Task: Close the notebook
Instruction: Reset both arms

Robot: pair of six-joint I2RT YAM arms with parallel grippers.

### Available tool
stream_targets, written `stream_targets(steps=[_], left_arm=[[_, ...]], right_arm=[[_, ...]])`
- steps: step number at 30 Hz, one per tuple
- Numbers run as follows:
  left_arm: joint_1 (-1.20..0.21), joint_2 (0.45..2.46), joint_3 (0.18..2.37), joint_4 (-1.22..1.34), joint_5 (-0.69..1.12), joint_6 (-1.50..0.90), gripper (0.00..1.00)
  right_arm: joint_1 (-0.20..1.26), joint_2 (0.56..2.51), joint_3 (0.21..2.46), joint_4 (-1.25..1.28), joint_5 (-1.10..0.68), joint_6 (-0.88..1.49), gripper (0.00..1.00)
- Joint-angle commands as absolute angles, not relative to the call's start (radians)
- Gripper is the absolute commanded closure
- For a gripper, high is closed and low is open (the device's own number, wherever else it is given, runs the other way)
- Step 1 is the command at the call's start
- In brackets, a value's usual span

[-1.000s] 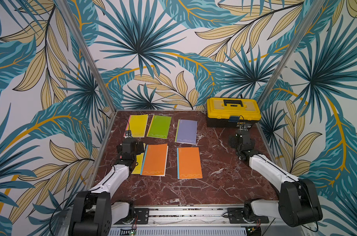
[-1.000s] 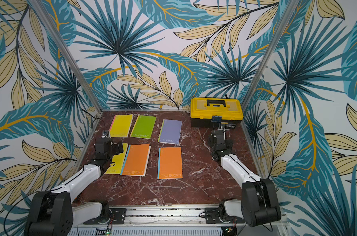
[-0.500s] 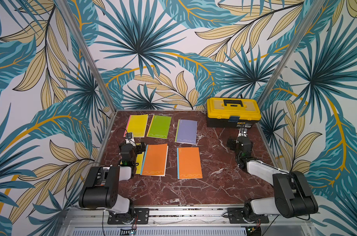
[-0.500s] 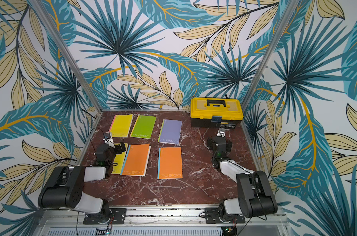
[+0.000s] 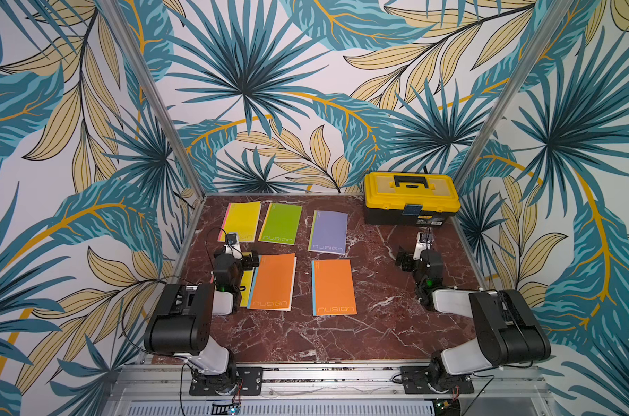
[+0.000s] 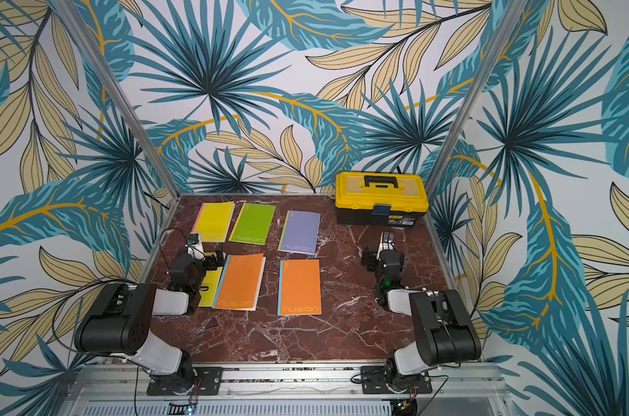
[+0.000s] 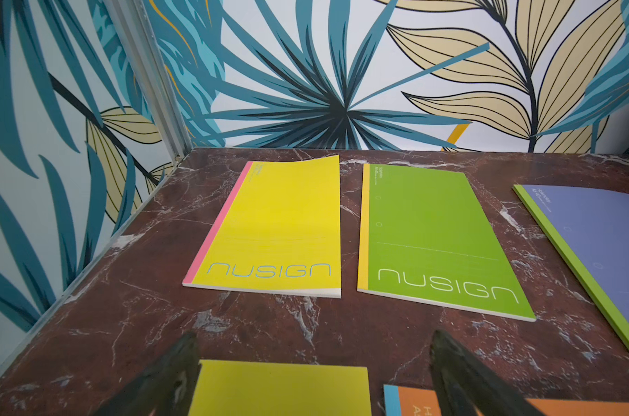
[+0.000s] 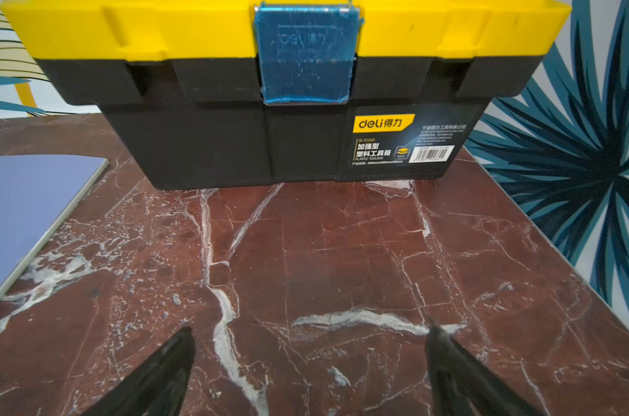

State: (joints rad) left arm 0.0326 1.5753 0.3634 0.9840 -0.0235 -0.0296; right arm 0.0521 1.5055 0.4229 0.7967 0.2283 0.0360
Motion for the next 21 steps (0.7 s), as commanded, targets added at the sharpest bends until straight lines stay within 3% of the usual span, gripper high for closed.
stream_targets(steps=[1,21], left_arm=[[0.039,1.563,0.37,0.969,0.001,-0.012,0.0],[0.04,1.564,0.37,0.97,0.0,-0.012,0.0]], right_arm=[[0.045,1.503,0.415,0.835,0.202,0.028,0.01],[0.039,1.502,0.422,0.819,0.151,0.015,0.01]])
